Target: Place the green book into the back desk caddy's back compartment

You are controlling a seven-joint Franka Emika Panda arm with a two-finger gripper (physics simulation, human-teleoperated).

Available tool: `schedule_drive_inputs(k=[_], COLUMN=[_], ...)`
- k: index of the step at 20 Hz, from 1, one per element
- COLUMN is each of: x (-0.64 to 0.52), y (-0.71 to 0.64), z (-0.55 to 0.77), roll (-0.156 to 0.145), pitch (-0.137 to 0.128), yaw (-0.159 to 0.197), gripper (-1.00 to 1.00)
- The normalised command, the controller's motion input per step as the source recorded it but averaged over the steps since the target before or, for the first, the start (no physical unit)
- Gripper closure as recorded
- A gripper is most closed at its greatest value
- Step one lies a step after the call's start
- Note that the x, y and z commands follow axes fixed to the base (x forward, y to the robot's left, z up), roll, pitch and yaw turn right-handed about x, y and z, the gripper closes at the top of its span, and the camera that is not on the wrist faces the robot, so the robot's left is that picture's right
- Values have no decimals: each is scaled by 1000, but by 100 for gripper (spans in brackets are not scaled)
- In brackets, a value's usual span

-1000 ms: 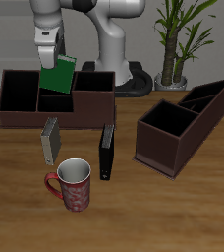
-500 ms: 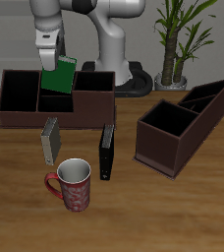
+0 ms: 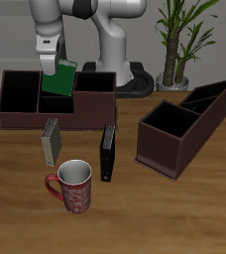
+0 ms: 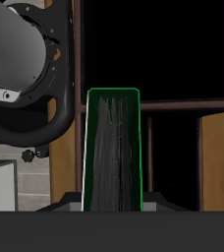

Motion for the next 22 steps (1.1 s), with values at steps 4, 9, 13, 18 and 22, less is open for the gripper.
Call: schedule_drive_inputs(k=[4, 9, 13, 18, 22], x=[-2, -38, -92, 13, 10], y=[19, -18, 14, -45, 48], z=[-41, -173, -66, -43, -186], roll=[1, -1, -4, -2, 7], pitch=[0, 28, 4, -5, 27], yaw=[-7, 6, 16, 12, 17], gripper=[100, 100, 100, 100, 100])
